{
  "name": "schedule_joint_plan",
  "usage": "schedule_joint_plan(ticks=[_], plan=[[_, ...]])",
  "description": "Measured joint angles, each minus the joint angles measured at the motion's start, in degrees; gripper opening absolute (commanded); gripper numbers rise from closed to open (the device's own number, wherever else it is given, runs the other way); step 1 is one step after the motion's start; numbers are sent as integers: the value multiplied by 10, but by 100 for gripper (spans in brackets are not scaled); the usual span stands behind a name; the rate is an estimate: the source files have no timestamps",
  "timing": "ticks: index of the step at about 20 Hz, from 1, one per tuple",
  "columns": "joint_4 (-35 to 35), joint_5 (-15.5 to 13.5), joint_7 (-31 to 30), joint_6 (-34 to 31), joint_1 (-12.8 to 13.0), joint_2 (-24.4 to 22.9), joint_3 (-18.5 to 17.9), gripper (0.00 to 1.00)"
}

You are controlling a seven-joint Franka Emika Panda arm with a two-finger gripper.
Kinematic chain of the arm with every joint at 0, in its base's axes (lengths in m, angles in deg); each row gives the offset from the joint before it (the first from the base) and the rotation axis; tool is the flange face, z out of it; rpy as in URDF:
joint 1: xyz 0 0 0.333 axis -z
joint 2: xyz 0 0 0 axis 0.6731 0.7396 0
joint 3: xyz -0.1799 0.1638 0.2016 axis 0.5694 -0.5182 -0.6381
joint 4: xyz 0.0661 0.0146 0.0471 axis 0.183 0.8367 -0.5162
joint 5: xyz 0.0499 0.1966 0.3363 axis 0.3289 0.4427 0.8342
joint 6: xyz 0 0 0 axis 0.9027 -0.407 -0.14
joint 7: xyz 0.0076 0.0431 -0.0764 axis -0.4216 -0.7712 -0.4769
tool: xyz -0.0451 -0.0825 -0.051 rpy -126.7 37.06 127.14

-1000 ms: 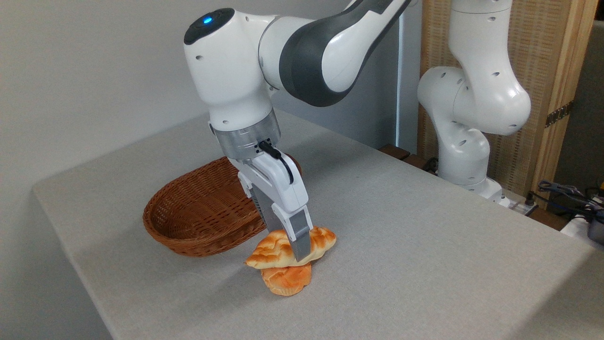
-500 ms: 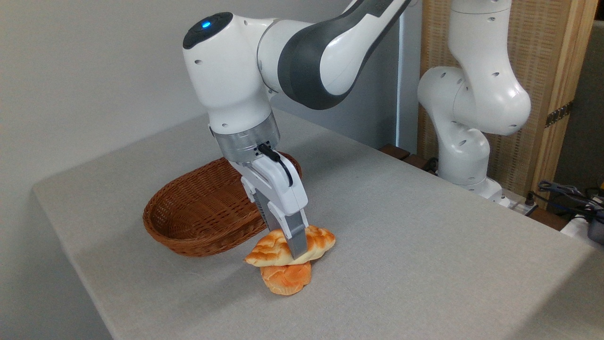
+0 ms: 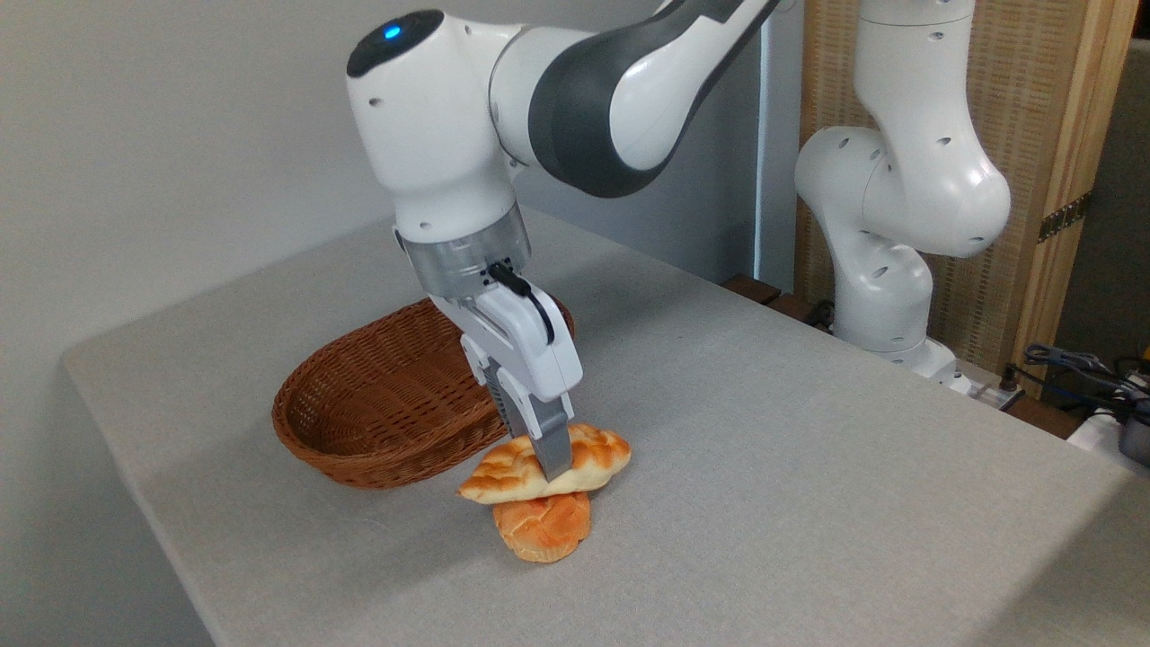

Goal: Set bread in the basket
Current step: 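Lift the braided roll and carry it over the wicker basket, then lower the braided roll into the basket and open the gripper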

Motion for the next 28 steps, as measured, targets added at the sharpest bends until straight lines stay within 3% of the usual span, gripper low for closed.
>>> schedule_joint_plan(ticks=[4, 11, 17, 19, 20, 21, 22, 28], plan=[[-17, -5, 0, -11, 2, -12, 6, 37], [-28, -78, 0, -13, 6, -17, 61, 39], [-28, -114, -24, -13, 6, -12, 102, 41], [-28, -119, -48, -13, 7, -7, 113, 52], [-28, -119, -60, -13, 7, -4, 116, 77], [-28, -120, -69, -13, 7, -2, 117, 94], [-28, -120, -76, -13, 7, 0, 117, 100], [-29, -120, -83, 1, 7, 14, 129, 100]])
